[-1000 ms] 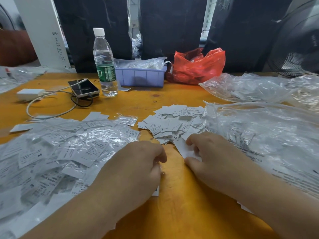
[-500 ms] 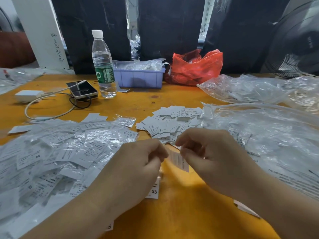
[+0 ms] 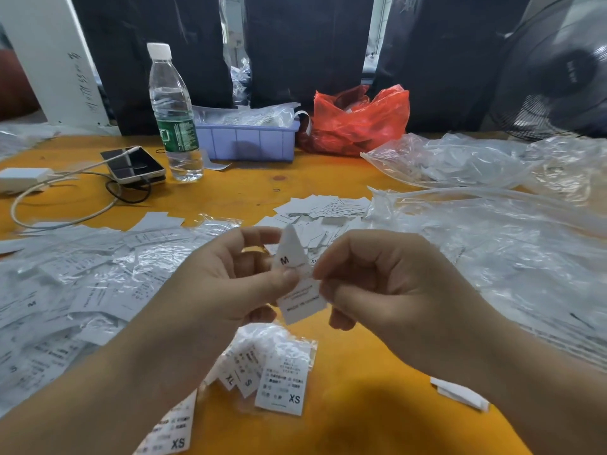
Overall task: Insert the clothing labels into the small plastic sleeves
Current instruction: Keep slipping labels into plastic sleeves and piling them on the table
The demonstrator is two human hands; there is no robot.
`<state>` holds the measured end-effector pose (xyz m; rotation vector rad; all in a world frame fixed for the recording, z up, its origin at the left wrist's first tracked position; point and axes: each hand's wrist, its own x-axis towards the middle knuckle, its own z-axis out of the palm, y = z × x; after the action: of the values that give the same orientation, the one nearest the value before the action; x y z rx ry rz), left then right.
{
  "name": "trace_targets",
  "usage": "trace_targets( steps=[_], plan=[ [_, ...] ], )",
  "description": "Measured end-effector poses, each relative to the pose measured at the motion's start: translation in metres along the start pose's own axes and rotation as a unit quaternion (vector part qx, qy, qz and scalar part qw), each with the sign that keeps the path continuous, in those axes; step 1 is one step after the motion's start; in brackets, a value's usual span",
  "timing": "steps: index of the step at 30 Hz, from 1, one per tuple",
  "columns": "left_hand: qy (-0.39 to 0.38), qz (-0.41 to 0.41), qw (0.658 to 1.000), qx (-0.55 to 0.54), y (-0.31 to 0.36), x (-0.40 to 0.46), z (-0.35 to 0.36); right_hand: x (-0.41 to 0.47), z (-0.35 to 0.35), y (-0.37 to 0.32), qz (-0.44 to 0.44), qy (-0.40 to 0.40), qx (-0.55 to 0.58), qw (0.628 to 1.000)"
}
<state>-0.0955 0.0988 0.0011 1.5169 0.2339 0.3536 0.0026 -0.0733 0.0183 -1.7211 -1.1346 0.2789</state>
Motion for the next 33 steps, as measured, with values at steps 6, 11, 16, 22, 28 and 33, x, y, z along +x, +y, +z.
trace_targets(
  steps=[6, 11, 16, 22, 28, 33],
  plan=[
    [-0.029, 0.064, 0.995, 0.071, -0.001, -0.004, 0.004, 0.0, 0.0, -0.001, 0.015, -0.034, -0.06, 0.998],
    [-0.03, 0.072, 0.986, 0.146, -0.002, -0.006, 0.006, 0.001, -0.004, -0.002, 0.009, -0.024, -0.074, 0.997],
    [-0.11, 0.034, 0.973, 0.198, -0.002, -0.011, 0.012, 0.0, -0.002, -0.003, -0.012, -0.031, -0.071, 0.997],
    [-0.059, 0.051, 0.977, 0.198, -0.004, -0.008, 0.01, 0.003, -0.009, -0.003, -0.015, -0.002, -0.07, 0.997],
    [0.023, 0.084, 0.99, 0.115, -0.002, -0.007, 0.011, 0.0, -0.01, -0.003, 0.013, -0.066, -0.122, 0.99],
    [-0.038, 0.055, 0.996, 0.061, -0.009, -0.007, 0.016, -0.002, -0.006, -0.008, 0.025, -0.126, -0.133, 0.983]
  ],
)
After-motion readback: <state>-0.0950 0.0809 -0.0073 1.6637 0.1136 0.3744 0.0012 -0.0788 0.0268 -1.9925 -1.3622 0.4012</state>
